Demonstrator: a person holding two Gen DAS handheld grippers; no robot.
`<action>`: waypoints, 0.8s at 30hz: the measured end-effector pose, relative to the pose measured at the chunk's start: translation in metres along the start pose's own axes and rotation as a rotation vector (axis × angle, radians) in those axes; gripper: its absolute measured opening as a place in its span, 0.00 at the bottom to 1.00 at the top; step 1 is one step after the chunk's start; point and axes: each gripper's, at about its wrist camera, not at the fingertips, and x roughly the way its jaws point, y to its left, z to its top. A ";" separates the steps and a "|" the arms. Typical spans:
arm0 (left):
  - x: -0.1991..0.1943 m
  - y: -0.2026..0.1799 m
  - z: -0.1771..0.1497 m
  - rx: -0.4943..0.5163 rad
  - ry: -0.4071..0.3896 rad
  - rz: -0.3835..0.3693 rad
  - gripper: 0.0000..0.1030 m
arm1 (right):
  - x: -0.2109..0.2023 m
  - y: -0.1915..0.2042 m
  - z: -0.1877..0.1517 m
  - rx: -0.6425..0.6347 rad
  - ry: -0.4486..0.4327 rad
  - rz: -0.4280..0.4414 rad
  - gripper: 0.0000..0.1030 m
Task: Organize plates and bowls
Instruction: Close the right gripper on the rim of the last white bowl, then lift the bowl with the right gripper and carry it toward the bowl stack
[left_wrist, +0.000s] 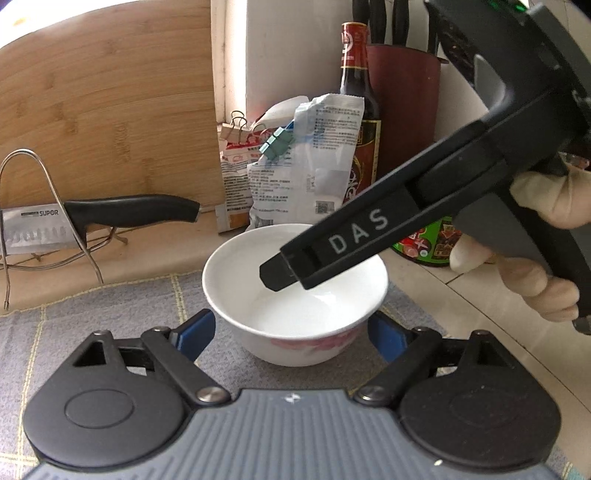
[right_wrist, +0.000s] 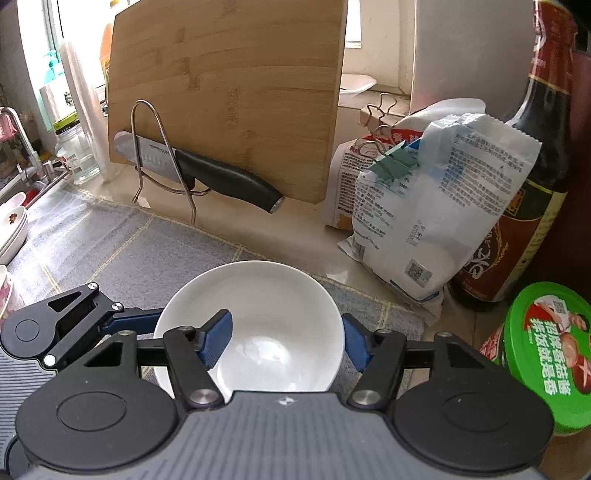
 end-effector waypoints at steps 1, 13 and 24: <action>0.000 0.000 0.000 0.001 0.000 -0.001 0.87 | 0.001 -0.001 0.001 -0.001 0.002 0.003 0.66; -0.001 0.000 0.000 0.014 -0.011 -0.009 0.87 | 0.005 -0.001 0.004 -0.011 0.017 0.009 0.62; -0.004 0.001 0.000 0.023 0.008 -0.021 0.87 | 0.000 0.004 0.004 -0.024 0.024 0.005 0.62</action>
